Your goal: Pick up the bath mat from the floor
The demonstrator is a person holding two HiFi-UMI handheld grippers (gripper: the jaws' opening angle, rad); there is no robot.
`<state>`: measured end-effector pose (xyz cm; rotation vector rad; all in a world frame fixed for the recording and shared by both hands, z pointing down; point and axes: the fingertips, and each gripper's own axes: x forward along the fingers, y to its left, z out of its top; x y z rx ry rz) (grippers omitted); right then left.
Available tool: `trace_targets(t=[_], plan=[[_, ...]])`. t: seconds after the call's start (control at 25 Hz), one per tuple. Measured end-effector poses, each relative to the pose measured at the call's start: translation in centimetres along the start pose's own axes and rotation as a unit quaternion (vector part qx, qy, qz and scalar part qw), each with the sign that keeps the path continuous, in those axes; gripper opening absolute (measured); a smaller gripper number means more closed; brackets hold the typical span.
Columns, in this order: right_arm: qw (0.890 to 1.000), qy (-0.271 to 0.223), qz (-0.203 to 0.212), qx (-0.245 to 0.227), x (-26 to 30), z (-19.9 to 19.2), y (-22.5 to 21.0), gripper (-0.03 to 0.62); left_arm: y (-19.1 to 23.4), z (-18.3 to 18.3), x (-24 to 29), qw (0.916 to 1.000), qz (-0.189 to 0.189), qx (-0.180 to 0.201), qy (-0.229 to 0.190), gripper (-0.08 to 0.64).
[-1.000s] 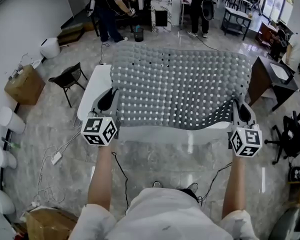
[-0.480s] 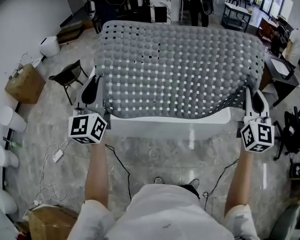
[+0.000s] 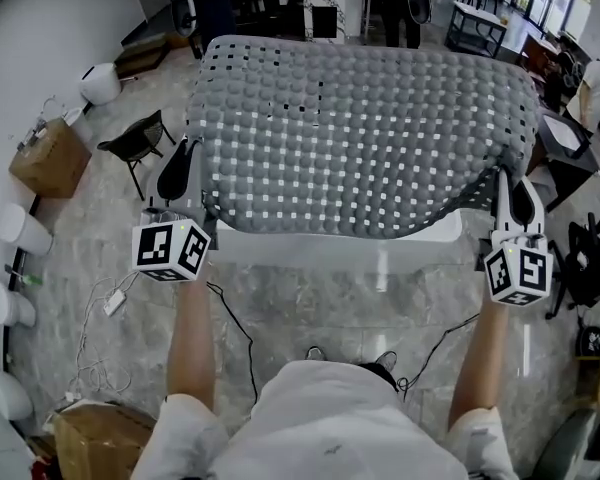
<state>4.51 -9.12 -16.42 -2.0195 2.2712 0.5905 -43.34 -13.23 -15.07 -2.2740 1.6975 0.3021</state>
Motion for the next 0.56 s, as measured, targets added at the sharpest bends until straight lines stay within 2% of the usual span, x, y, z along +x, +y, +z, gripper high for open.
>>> trace_targets(t=[0.28, 0.56], plan=[[1.0, 0.003, -0.001, -0.003, 0.3, -0.4, -1.5, 0.041, -1.3, -0.2, 0.8, 1.0, 0.0, 0.003, 0.002, 0.067], [1.0, 0.0, -0.003, -0.005, -0.7, 0.3, 0.9, 0.041, 0.6, 0.3, -1.1, 0.9999, 0.002, 0.008, -0.007, 0.067]])
